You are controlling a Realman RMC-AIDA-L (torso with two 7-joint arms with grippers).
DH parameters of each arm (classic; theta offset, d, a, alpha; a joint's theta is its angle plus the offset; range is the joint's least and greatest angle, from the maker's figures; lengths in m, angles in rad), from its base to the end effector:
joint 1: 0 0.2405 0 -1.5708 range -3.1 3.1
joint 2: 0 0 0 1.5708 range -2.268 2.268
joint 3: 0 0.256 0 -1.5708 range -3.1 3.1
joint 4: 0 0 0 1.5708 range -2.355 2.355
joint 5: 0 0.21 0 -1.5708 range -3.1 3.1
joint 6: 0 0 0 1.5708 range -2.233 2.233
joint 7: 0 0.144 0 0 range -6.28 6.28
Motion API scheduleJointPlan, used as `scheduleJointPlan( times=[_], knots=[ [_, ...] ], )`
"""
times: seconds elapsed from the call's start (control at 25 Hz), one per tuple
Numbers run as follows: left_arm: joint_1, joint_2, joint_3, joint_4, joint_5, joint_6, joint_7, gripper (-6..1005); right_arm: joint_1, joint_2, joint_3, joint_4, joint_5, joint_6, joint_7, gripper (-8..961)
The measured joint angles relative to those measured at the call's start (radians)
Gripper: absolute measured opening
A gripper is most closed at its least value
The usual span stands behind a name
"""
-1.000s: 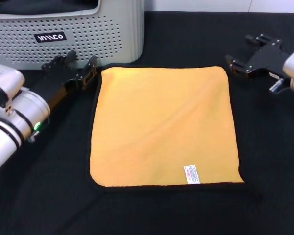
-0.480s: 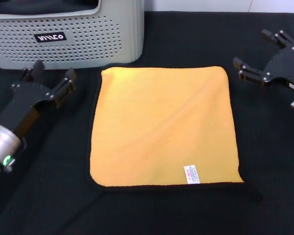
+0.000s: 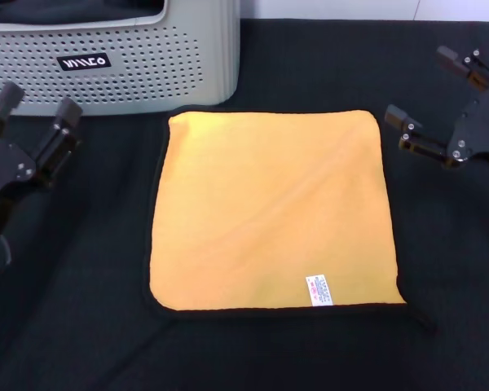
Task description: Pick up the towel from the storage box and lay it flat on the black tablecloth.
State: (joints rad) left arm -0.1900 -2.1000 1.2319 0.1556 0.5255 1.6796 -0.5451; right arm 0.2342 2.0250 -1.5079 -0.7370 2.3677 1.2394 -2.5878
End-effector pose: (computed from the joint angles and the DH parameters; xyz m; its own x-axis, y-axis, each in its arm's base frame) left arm -0.3234 0.2329 0.0093 0.4735 -0.2146 0.8543 0.7389 -0.4312 -0.5178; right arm 0.2408 0.3147 0.0019 0.7473 0.3150 -0.5850 -0.2252 -0.7083 -0.6691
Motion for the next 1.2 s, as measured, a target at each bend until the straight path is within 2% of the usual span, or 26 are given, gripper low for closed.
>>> scheduleJointPlan(
  times=[0.28,0.4,0.56,0.76,0.88,1.04,1.2],
  knots=[
    [0.006,0.003,0.006,-0.002,0.012,0.191,-0.067,881,-0.024,-0.002,-0.007,0.000,0.019,0.147,0.010,881],
    [0.005,0.004,0.010,0.003,0.057,0.216,-0.106,881,-0.025,-0.003,-0.015,-0.001,0.017,0.185,0.048,880],
    [-0.010,0.017,0.011,0.010,0.177,0.220,-0.183,881,-0.018,-0.016,-0.030,-0.050,-0.037,0.201,0.229,879],
    [-0.025,0.046,0.012,0.068,0.358,0.221,-0.341,881,-0.026,-0.046,0.024,-0.235,-0.246,0.195,0.596,878],
    [-0.031,0.055,0.012,0.139,0.469,0.212,-0.436,881,-0.013,-0.051,0.088,-0.334,-0.421,0.214,0.824,877],
    [-0.035,0.047,0.012,0.242,0.598,0.163,-0.550,881,0.010,-0.039,0.110,-0.398,-0.593,0.272,0.955,876],
    [-0.045,0.024,0.009,0.318,0.706,0.097,-0.623,881,0.057,-0.021,0.085,-0.402,-0.708,0.306,1.011,874]
  ],
)
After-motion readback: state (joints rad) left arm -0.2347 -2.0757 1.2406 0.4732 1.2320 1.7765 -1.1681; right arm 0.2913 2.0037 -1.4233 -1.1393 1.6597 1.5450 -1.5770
